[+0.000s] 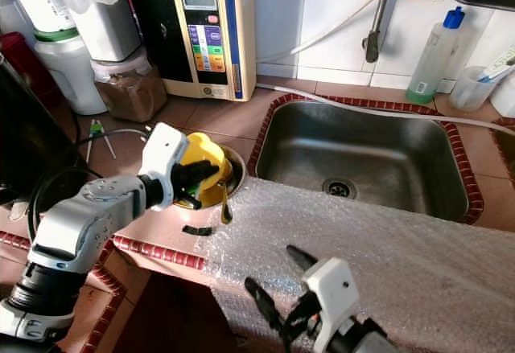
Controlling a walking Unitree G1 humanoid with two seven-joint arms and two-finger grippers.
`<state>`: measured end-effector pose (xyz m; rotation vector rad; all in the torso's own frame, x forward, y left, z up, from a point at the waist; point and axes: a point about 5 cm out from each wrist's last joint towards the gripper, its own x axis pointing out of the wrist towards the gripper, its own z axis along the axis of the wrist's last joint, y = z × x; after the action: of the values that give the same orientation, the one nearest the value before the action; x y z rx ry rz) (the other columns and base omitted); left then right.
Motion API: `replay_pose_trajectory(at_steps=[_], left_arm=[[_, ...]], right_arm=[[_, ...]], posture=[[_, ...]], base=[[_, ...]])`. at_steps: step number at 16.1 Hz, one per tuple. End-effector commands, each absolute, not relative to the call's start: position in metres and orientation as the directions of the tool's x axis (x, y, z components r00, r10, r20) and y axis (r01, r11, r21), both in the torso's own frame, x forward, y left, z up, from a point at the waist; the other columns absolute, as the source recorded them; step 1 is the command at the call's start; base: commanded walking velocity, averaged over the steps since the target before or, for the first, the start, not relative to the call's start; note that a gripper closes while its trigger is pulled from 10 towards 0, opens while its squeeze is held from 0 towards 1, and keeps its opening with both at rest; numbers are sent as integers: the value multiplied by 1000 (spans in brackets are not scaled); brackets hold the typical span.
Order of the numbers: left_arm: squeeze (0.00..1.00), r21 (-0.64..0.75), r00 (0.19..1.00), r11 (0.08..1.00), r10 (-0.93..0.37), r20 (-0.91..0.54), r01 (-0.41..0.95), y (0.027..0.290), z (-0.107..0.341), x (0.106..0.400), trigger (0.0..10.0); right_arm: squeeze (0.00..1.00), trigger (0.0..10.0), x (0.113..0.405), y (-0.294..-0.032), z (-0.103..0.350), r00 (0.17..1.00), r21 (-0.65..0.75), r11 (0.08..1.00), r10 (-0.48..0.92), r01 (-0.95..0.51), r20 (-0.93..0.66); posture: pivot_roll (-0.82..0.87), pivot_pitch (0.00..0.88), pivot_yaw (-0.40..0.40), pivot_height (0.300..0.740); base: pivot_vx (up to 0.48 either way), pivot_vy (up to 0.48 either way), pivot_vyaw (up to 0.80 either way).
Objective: Kitchen organization
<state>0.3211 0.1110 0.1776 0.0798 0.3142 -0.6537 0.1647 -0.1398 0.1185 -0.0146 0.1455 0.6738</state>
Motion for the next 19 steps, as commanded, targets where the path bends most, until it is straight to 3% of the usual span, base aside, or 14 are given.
replay_pose_trajectory(at_steps=[1,6,7,8,9,10,15,19], left_arm=[[0,-15,772,804,-575,-270,594,114,185,324,0],[0,32,796,806,-577,-181,591,116,191,321,0],[0,58,812,813,-569,-131,579,118,197,322,1529],[0,78,817,815,-567,-106,575,119,200,323,1529],[118,118,821,813,-568,-48,570,123,205,321,10000],[1000,123,823,816,-568,-6,565,127,205,316,10000],[1000,147,782,816,-578,235,559,141,209,287,10000],[1000,183,779,803,-595,198,567,151,189,270,10000]], right_arm=[[0,10000,165,-141,119,773,35,783,619,-621,-138],[0,10000,165,-141,120,776,30,785,617,-619,-132],[0,10000,165,-141,121,777,29,786,616,-618,-132],[0,10000,165,-141,121,777,29,786,616,-618,-133],[0,10000,165,-141,120,776,29,785,616,-619,-134],[0,10000,166,-141,121,775,28,784,618,-620,-133],[0,10000,169,-143,121,771,20,779,623,-627,-133],[0,10000,173,-142,121,766,18,774,629,-633,-131]], posture=[[-8,48,75,740],[-10,44,72,740],[-6,43,69,740],[-6,43,69,740],[-1,44,65,740],[2,43,63,740],[12,37,45,740],[23,33,39,740]], base=[[0,0,0],[0,0,0],[0,0,0],[0,0,0],[0,0,0],[0,0,0],[0,0,0],[0,0,0]])
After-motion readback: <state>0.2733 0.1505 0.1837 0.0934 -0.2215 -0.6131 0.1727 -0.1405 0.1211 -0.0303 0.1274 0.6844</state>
